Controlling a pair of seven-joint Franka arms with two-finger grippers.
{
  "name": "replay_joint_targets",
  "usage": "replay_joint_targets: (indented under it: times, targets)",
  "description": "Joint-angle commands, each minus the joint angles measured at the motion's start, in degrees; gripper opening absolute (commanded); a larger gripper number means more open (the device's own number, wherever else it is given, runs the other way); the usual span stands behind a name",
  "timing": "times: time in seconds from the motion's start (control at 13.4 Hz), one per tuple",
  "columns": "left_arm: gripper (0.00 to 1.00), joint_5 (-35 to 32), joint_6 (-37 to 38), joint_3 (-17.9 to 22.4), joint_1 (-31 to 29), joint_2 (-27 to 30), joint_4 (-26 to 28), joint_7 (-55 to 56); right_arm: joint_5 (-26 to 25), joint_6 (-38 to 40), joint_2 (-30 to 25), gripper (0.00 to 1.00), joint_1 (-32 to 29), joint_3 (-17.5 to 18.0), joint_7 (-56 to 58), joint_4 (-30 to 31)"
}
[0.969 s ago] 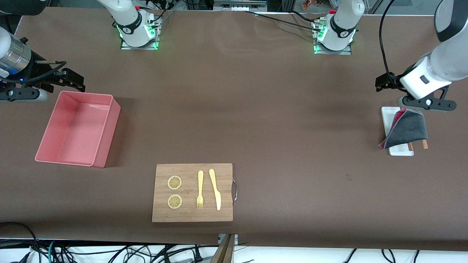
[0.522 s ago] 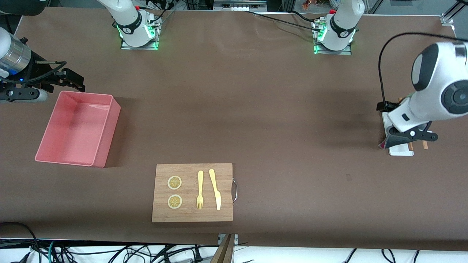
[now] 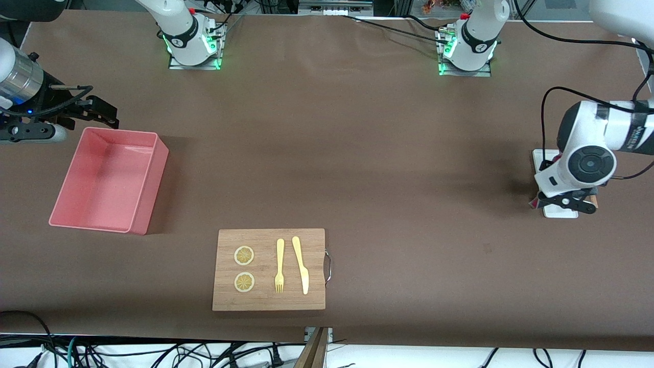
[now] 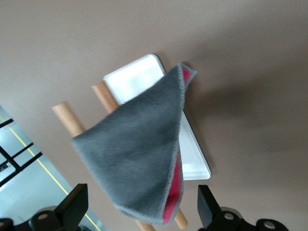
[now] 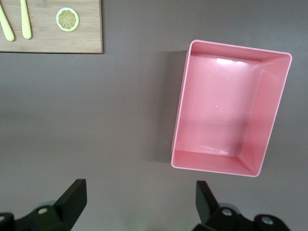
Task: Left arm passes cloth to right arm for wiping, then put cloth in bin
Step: 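Lower the left gripper onto the grey cloth and close on it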
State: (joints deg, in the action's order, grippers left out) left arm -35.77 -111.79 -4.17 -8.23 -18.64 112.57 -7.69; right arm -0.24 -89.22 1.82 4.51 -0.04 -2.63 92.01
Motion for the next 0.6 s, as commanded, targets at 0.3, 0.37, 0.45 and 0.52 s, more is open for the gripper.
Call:
replay_joint_targets:
  times: [0.3,0.37,0.45,0.52]
  targets:
    - [0.86,-4.3,-10.0,-0.3,-3.7,5.0,14.0,-0.8,-0.6,0.5,0.5,1.00,-0.6,0.5,0.1,-1.2]
    - [0.76,-4.3,-10.0,-0.3,-3.7,5.1,14.1,-0.8,-0.6,0.5,0.5,1.00,-0.6,0.5,0.1,-1.2]
    - [0.66,-4.4,-10.0,-0.3,-3.7,5.1,13.7,-1.2,-0.6,0.5,0.5,1.00,-0.6,0.5,0.1,-1.3]
    - [0.52,-4.9,-10.0,-0.2,-3.6,5.1,13.5,-1.3,-0.6,0.5,0.5,1.00,-0.6,0.5,0.1,-1.3]
